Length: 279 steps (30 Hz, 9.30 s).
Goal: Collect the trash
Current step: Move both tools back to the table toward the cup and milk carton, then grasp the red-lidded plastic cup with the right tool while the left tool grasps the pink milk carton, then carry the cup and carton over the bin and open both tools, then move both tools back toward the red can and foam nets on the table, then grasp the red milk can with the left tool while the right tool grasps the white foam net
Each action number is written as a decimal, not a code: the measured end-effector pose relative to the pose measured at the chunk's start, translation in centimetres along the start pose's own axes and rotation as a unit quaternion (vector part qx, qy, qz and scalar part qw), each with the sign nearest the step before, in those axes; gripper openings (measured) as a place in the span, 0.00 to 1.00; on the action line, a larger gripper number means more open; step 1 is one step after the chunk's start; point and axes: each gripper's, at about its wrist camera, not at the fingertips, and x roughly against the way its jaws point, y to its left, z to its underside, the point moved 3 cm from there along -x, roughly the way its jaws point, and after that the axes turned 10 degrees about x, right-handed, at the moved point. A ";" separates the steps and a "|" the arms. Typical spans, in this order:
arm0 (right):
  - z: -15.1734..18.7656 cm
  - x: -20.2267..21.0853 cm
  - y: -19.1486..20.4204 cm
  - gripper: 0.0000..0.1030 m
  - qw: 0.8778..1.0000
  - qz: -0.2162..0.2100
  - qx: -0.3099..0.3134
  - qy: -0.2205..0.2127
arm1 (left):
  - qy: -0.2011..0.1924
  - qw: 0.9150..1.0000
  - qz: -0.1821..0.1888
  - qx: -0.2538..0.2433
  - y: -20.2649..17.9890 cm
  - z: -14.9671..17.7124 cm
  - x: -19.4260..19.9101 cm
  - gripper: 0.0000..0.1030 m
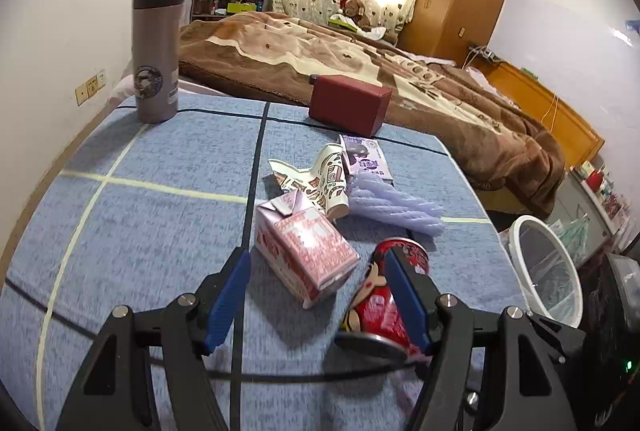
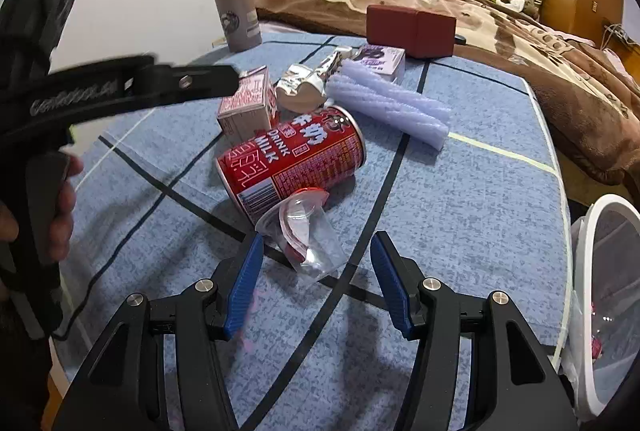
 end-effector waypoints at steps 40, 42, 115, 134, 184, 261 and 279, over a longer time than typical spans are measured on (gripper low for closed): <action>-2.0 -1.7 -2.7 0.57 1.000 0.017 0.016 0.010 | 0.033 0.997 -0.069 0.001 3.8 -1.1 -2.8 0.69; -2.1 -1.9 -2.8 0.57 1.000 0.015 0.010 0.010 | 0.038 0.997 -0.059 0.007 3.7 -1.1 -3.1 0.69; -1.3 2.1 -4.4 0.31 0.993 0.035 -0.085 -0.067 | -0.019 0.998 -0.019 -0.054 -2.0 1.8 2.3 0.37; 2.0 7.6 -9.5 0.31 0.981 0.088 -0.136 -0.108 | -0.018 0.992 0.048 -0.115 -11.5 3.7 3.2 0.37; 13.0 10.2 -23.6 0.53 0.942 0.215 -0.258 -0.018 | 0.080 0.964 0.141 -0.209 -31.0 11.4 -4.8 0.57; -4.7 -1.3 -8.5 0.54 0.996 0.069 -0.018 -0.055 | 0.036 0.997 -0.025 -0.068 -3.7 2.9 -3.6 0.66; -8.1 -5.3 -6.0 0.57 0.997 0.007 0.066 -0.037 | 0.023 0.998 -0.055 -0.005 1.5 1.5 -2.9 0.65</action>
